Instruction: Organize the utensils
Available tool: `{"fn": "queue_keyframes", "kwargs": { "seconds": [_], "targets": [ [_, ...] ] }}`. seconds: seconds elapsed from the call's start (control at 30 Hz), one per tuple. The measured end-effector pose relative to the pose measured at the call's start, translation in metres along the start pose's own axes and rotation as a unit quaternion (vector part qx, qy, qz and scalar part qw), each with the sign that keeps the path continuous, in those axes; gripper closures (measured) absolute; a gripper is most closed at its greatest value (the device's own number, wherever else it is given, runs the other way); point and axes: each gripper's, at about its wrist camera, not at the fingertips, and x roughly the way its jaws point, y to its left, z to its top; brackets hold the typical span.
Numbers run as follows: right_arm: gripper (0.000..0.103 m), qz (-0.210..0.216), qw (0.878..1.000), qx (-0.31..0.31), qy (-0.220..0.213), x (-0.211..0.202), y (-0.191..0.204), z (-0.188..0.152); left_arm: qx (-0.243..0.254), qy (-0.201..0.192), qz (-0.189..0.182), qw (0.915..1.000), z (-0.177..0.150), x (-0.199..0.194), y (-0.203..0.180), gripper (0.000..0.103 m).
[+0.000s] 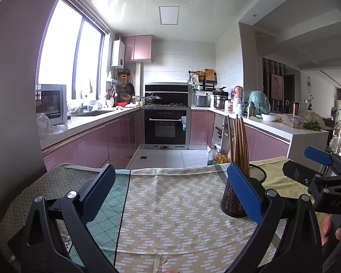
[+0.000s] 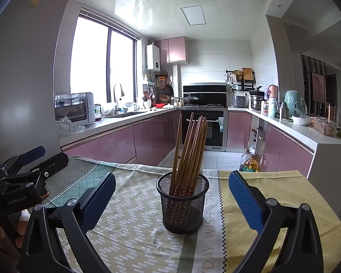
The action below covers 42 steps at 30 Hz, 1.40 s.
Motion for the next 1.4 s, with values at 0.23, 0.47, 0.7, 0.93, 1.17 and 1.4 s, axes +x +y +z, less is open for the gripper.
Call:
{"fn": "queue_keyframes", "kwargs": {
  "seconds": [0.23,0.47,0.7,0.93,1.17,1.4],
  "targets": [
    [0.007,0.0,1.0,0.001,0.0,-0.0009,-0.0005,-0.0006,0.001,0.001,-0.001,1.0,-0.0011,0.0009,-0.0015,0.006],
    [0.007,0.0,1.0,0.001,0.0,-0.0005,-0.0003,-0.001,0.001,0.002,-0.001,1.0,-0.0012,0.0015,-0.0014,0.006],
    [0.007,0.0,1.0,0.003,0.002,0.0005,-0.0005,-0.0019,0.0,0.003,-0.002,1.0,-0.0011,0.0021,-0.0011,0.006],
    [0.007,0.0,1.0,0.005,0.003,0.0025,-0.0006,-0.0025,0.001,0.004,-0.001,1.0,-0.0013,0.0023,-0.0016,0.006],
    [0.007,0.0,1.0,0.005,0.003,0.0027,-0.0004,-0.0024,0.001,0.006,-0.001,1.0,-0.0038,0.0034,-0.0013,0.006],
    [0.007,0.0,1.0,0.005,0.002,0.0025,-0.0001,-0.0023,0.001,0.006,-0.001,1.0,-0.0044,0.0036,-0.0008,0.006]
  ]
}}
